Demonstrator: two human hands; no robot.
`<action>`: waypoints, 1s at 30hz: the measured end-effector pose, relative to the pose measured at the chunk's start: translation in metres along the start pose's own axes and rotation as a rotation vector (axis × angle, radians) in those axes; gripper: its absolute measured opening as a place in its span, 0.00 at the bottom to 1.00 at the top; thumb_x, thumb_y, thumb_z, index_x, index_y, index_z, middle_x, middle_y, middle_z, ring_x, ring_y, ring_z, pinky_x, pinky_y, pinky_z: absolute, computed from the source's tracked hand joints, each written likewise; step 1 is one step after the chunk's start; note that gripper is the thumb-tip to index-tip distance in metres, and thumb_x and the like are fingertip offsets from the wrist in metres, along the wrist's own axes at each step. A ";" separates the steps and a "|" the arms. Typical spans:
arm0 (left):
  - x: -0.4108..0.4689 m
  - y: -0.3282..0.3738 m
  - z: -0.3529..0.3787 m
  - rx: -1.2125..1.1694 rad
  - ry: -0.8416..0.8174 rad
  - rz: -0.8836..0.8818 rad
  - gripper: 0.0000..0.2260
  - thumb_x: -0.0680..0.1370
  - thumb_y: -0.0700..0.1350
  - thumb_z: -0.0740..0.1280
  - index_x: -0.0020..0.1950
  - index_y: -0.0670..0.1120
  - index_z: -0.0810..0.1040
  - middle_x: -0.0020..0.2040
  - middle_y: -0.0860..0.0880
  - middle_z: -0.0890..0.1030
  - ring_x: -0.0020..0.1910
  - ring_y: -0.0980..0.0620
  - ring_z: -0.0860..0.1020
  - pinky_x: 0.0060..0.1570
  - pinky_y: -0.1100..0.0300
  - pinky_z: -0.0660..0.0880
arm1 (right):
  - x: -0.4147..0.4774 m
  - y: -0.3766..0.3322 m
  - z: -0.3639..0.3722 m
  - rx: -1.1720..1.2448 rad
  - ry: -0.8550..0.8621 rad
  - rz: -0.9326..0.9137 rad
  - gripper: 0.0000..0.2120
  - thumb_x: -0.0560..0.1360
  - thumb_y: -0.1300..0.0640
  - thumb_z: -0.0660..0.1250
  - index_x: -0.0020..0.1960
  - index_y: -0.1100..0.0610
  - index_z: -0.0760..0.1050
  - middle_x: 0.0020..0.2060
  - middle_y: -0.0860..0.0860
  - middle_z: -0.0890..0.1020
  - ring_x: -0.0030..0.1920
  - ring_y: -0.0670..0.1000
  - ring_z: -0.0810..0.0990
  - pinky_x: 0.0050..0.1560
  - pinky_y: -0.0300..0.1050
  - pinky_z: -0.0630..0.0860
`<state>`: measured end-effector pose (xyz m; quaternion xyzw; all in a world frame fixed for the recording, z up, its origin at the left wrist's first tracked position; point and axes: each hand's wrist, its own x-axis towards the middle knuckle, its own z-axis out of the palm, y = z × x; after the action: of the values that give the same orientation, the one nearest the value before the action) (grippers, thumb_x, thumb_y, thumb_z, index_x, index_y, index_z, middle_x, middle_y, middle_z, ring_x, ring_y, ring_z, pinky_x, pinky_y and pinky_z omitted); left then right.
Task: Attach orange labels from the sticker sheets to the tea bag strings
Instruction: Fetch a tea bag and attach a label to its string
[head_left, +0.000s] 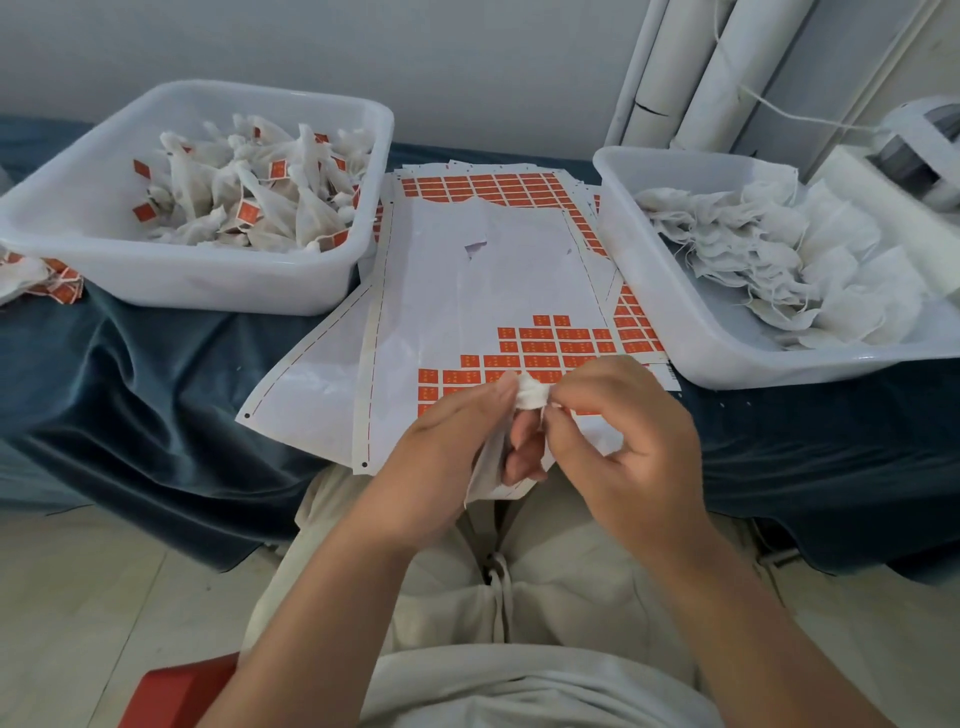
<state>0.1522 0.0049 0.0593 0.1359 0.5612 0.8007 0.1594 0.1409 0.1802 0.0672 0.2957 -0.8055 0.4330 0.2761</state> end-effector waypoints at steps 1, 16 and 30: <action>0.001 -0.001 0.002 -0.040 0.004 -0.001 0.21 0.83 0.59 0.60 0.38 0.47 0.74 0.33 0.46 0.72 0.38 0.45 0.70 0.49 0.56 0.76 | 0.000 0.001 -0.001 -0.057 0.013 -0.046 0.09 0.79 0.61 0.68 0.45 0.64 0.83 0.43 0.51 0.83 0.46 0.51 0.81 0.52 0.44 0.76; 0.006 0.000 -0.001 -0.150 0.064 -0.169 0.18 0.82 0.57 0.62 0.38 0.50 0.78 0.31 0.50 0.72 0.30 0.52 0.70 0.42 0.58 0.76 | 0.010 -0.001 -0.011 0.466 -0.243 0.616 0.08 0.77 0.44 0.70 0.49 0.45 0.86 0.44 0.46 0.87 0.46 0.44 0.83 0.50 0.37 0.78; 0.006 -0.003 0.008 -0.255 0.048 -0.264 0.18 0.81 0.56 0.66 0.34 0.50 0.78 0.29 0.51 0.72 0.27 0.54 0.69 0.40 0.59 0.78 | 0.016 0.006 -0.026 0.479 -0.498 0.784 0.14 0.68 0.43 0.70 0.42 0.51 0.88 0.36 0.49 0.84 0.40 0.44 0.81 0.47 0.47 0.77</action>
<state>0.1507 0.0151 0.0590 0.0207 0.4716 0.8406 0.2656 0.1307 0.2010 0.0876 0.1210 -0.7754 0.5924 -0.1821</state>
